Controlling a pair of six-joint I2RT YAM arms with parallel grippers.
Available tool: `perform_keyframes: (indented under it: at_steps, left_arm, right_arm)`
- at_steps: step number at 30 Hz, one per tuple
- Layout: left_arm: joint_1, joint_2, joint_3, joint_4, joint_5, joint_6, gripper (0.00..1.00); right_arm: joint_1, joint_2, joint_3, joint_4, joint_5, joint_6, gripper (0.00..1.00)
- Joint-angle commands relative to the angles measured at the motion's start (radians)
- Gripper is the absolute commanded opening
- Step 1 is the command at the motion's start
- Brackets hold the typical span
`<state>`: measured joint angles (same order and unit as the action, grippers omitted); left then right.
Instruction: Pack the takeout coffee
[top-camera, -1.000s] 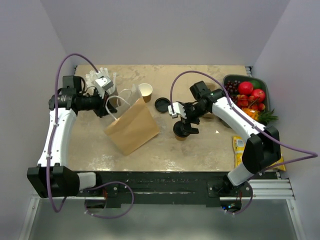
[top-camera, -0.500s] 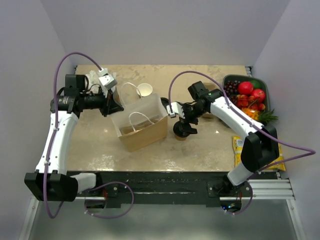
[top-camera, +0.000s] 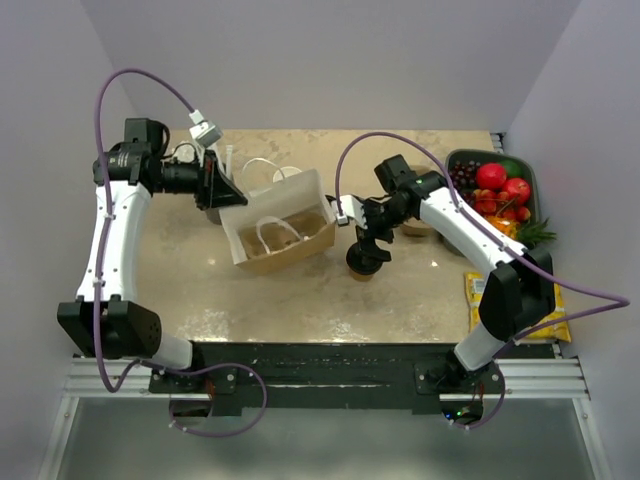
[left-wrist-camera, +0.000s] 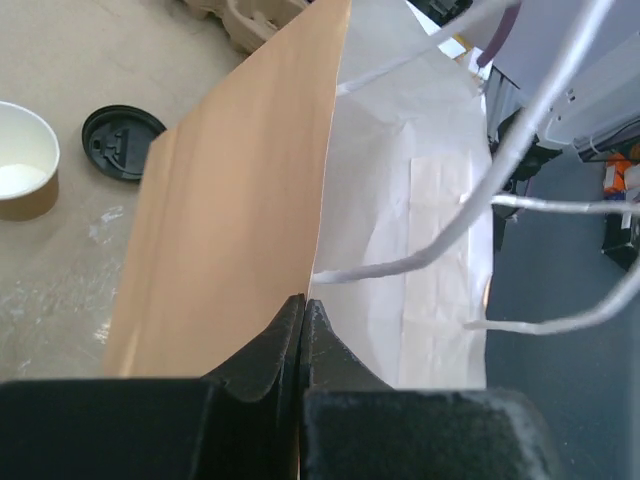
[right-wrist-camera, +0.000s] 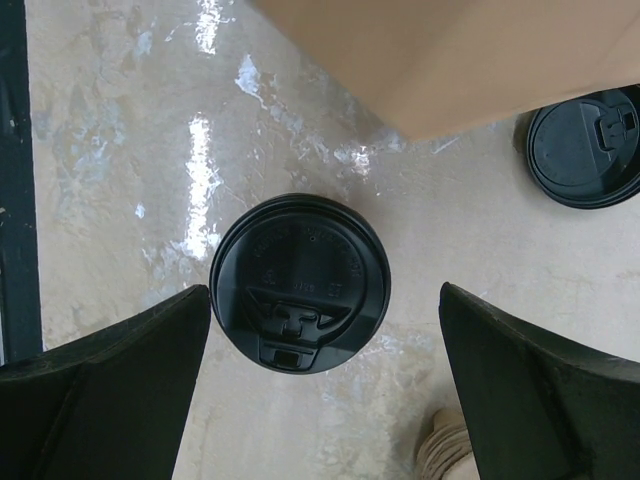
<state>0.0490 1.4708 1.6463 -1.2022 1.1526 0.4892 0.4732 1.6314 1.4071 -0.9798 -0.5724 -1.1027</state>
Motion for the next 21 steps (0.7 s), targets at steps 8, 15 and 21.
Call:
perform_keyframes:
  at_steps: [8,15,21]
  left_arm:
    - [-0.009,0.019,-0.150,-0.089,0.027,0.087,0.00]
    - [-0.006,0.013,0.165,-0.103,0.154,-0.139,0.00]
    - [0.009,0.019,-0.078,-0.112,-0.004,-0.045,0.00]
  right_arm:
    - [0.004,0.015,0.059,-0.054,-0.023,-0.003,0.99]
    - [0.004,-0.011,0.044,-0.068,-0.015,-0.019,0.99]
    - [0.004,-0.005,-0.009,-0.001,0.017,0.000,0.99]
